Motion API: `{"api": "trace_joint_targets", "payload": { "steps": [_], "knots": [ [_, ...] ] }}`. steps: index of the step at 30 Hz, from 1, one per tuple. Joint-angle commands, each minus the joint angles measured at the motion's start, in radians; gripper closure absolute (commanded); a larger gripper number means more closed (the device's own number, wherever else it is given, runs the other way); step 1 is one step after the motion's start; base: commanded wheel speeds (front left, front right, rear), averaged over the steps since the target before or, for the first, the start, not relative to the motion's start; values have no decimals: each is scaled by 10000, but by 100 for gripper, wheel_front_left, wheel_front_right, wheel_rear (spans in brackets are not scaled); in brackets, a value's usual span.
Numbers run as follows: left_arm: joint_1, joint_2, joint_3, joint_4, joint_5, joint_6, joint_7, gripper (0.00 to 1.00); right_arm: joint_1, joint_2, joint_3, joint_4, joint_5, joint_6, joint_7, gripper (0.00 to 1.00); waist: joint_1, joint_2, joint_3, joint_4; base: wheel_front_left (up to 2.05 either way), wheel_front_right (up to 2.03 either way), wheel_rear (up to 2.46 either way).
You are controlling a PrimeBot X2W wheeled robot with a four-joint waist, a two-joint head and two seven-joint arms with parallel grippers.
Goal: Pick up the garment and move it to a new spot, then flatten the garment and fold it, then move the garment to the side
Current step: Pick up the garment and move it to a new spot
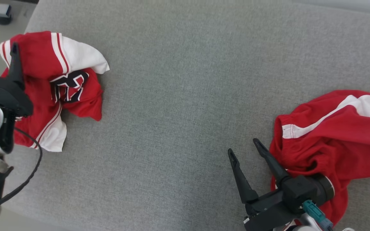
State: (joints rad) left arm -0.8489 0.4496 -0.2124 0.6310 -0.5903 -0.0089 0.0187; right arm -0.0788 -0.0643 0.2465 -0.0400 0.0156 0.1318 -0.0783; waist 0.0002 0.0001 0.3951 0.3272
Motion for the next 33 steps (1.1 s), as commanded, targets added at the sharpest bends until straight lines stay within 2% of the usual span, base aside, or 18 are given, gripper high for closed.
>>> {"api": "trace_joint_targets", "payload": {
  "steps": [1, 4, 8, 14, 16, 18, 22, 25, 28, 30, 33],
  "knots": [
    [40, 188, -52, -188, 193, -32, -134, 0, 8, 83, 35, 143, 139, -21, -116, 0, -2, -1, -796, -523, 0, 0, 0],
    [420, 464, -86, -922, 289, 29, -297, 0, 159, 135, 22, 497, 345, -21, -375, 0, -2, -1, -1632, -873, 0, 0, 0],
    [781, 652, 18, -1705, 144, 20, -235, 0, 234, 148, -71, 698, 563, -21, -533, 0, -2, -1, -2190, -1155, 0, 0, 0],
    [1781, 1052, 247, -3603, -59, 254, 88, 0, 447, 154, -653, 961, 1110, -21, -855, 0, -2, -1, -3144, -1693, 0, 0, 0],
    [2194, 872, 357, -4307, -329, 299, 29, 0, 560, 150, -972, 1074, 1246, -21, -988, 0, -2, -1, -3453, -1835, 0, 0, 0],
    [3078, 439, 337, -5299, -650, 421, -204, 0, 716, 154, -1428, 1245, 1356, -21, -1083, 0, -2, -1, -3856, -2076, 0, 0, 0],
    [4564, -366, 158, -6178, -891, 523, -1099, 0, 976, 143, -1806, 1466, 1379, -21, -962, 0, -2, -1, -4188, -2445, 0, 0, 0],
    [5847, -884, -157, -6237, -766, 372, -2035, 0, 1047, 145, -2079, 1612, 1451, -21, -835, 0, -2, -1, -4281, -2747, 0, 0, 0],
    [6812, -1192, -555, -6052, -361, 36, -2624, 0, 1089, 145, -2262, 1726, 1597, -21, -929, 0, -2, -1, -4319, -2980, 0, 0, 0],
    [7403, -1523, -375, -5858, -311, -109, -2804, 0, 1097, 142, -2226, 1799, 1681, -21, -1042, 0, -2, -1, -4350, -3116, 0, 0, 0],
    [8125, -2099, 175, -5944, 401, -242, -2837, 0, 1075, 141, -2289, 2040, 2086, -21, -1301, 0, -2, -1, -4365, -3305, 0, 0, 0]
  ]
}}
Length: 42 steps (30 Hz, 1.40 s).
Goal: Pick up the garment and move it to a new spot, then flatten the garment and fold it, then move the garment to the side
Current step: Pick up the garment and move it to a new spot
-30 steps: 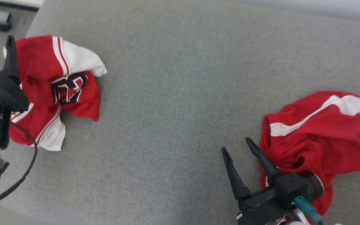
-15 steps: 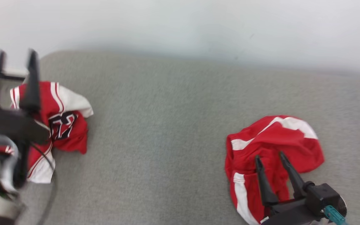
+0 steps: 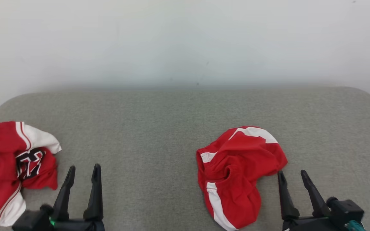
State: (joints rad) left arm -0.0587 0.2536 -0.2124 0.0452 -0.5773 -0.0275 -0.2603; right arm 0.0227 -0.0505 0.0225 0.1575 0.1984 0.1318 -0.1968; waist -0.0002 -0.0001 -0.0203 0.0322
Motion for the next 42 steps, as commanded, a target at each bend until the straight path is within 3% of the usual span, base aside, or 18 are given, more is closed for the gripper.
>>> {"api": "trace_joint_targets", "payload": {
  "steps": [1, 4, 8, 14, 29, 42],
  "knots": [
    [536, -348, 393, -104, 493, -133, -43, 0, 54, -6, -139, 151, 642, -21, -194, 0, 2, 1, -217, -419, 0, 0, 0],
    [1239, -730, 673, 143, 1291, -452, -49, 0, 35, 12, -133, 390, 766, -20, -338, 0, 2, 1, -240, -540, 0, 0, 0],
    [1724, -1060, 945, 657, 1914, -750, -50, 0, 79, 5, -65, 739, -47, -20, -395, 0, 2, 1, -282, -537, 0, 0, 0],
    [1885, -1354, 1196, 993, 2387, -965, -53, 0, 293, 4, -362, 968, -566, -20, -448, 0, 2, 1, -395, -296, 0, 0, 0],
    [2088, -1402, 1929, 1146, 3018, -1018, -54, 0, 529, 4, -558, 913, -449, -20, -161, 0, 2, 1, -498, -229, 0, 0, 0],
    [2033, -1292, 1667, 1374, 2839, -1027, -55, 0, 483, 2, -522, 950, -409, -20, -98, 0, 2, 1, -440, -192, 0, 0, 0]
  ]
}}
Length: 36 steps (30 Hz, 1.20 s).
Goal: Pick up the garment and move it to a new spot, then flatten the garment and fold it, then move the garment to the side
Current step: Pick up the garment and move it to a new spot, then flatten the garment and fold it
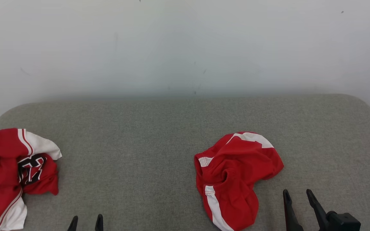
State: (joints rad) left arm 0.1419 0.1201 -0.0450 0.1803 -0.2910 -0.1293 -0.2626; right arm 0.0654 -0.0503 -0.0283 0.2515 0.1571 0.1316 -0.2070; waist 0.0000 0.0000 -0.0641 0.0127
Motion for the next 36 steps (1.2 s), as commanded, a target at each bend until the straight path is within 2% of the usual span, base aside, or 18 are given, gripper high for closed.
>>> {"api": "trace_joint_targets", "payload": {
  "steps": [1, 13, 14, 15, 16, 22, 27, 31, 32, 33, 34, 36],
  "knots": [
    [13, 64, -18, 36, -42, -9, -32, 0, 48, 2, -18, 23, 13, -18, 10, 0, 0, 0, -5, 6, 0, 0, 0],
    [-116, 149, -154, 372, -289, -9, -32, 0, -121, 1, 166, 130, 52, -18, 54, 0, 0, 0, 4, -237, 0, 0, 0],
    [-181, 173, -431, 567, -349, -9, -7, 0, -139, 1, 204, 138, 39, -18, 70, 0, 0, 0, 8, -302, 0, 0, 0],
    [-664, 253, -1210, 775, -526, -11, 273, 0, -203, 1, 231, 118, -27, -18, 87, 0, 0, 0, 52, -458, 0, 0, 0],
    [-664, 253, -1210, 775, -526, -11, 273, 0, -203, 1, 231, 118, -27, -18, 87, 0, 0, 0, 52, -458, 0, 0, 0],
    [-2687, 390, -3495, 1368, -1179, 1, 1728, 0, -297, 2, 377, 35, -26, -18, 193, 0, 0, 0, 325, -1204, 0, 0, 0],
    [-4055, 330, -4325, 1937, -1796, 1, 2549, 0, -468, -4, 623, 55, 35, -18, 233, 0, 0, 0, 646, -2299, 0, 0, 0],
    [-4679, 575, -4848, 2190, -2099, 1, 3037, 0, -545, 4, 645, 82, 51, -18, 174, 0, 0, 0, 873, -3054, 0, 0, 0],
    [-4793, 605, -4977, 2205, -2214, 1, 3116, 5, -569, 1, 611, 93, 50, -18, 152, 0, 0, 0, 920, -3205, 0, 0, 0],
    [-4865, 652, -5088, 2234, -2326, 1, 3201, 25, -594, 4, 633, 100, 72, -18, 135, 0, 0, 0, 960, -3347, 0, 0, 0],
    [-4920, 693, -5190, 2276, -2376, 1, 3277, 53, -593, 4, 592, 110, 79, -18, 122, 0, 0, 0, 986, -3453, 0, 0, 0],
    [-4966, 774, -5204, 2415, -2461, 2, 3449, 58, -604, 4, 613, 144, 101, -18, 105, 0, 0, 0, 1025, -3636, 0, 0, 0]
  ]
}}
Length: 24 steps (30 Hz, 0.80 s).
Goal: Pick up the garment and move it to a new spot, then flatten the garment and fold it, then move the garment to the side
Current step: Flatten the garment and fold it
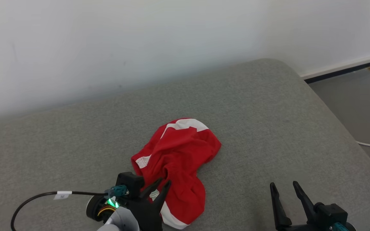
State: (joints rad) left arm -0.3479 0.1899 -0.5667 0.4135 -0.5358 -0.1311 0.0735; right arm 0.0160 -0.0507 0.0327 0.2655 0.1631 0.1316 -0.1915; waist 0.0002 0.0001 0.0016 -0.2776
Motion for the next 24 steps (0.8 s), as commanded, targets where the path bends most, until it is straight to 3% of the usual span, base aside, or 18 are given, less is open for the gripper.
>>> {"api": "trace_joint_targets", "payload": {
  "steps": [1, 5, 6, 8, 9, 11, 12, 13, 14, 24],
  "knots": [
    [-100, 87, -9, 139, -22, 29, 135, 58, -123, 8, 16, 23, 37, -18, -64, 0, -2, -1, 381, -794, 0, 0, 0],
    [-247, 96, -17, 335, -11, 167, 320, 51, -183, 8, 62, 88, 66, -18, -118, 0, -2, -1, 390, -905, 0, 0, 0],
    [-270, 108, -16, 414, 14, 207, 352, 42, -179, 8, 75, 94, 74, -18, -129, 0, -2, -1, 384, -915, 0, 0, 0],
    [-317, 140, -81, 531, 139, 306, 395, 6, -167, 8, 115, 115, 93, -18, -145, 0, -2, -1, 370, -915, 0, 0, 0],
    [-356, 153, -132, 597, 189, 326, 420, 0, -177, 8, 133, 127, 97, -18, -143, 0, -2, -1, 364, -904, 0, 0, 0],
    [-450, 143, -239, 706, 262, 306, 462, 0, -196, 8, 160, 155, 109, -18, -162, 0, -2, -1, 348, -863, 0, 0, 0],
    [-486, 126, -301, 750, 296, 291, 462, 54, -198, 8, 163, 165, 122, -18, -173, 0, -2, -1, 339, -835, 0, 0, 0],
    [-507, 100, -323, 758, 299, 271, 387, 71, -203, 6, 161, 183, 128, -18, -182, 0, -2, -1, 333, -808, 0, 0, 0],
    [-541, 50, -321, 748, 252, 257, 274, 100, -210, 6, 164, 203, 133, -18, -187, 0, -2, -1, 328, -774, 0, 0, 0],
    [-2450, -898, -247, -757, -408, 29, -1678, 100, -259, 8, 196, 322, 149, -18, -210, 0, -2, -1, 228, -362, 0, 0, 0]
  ]
}}
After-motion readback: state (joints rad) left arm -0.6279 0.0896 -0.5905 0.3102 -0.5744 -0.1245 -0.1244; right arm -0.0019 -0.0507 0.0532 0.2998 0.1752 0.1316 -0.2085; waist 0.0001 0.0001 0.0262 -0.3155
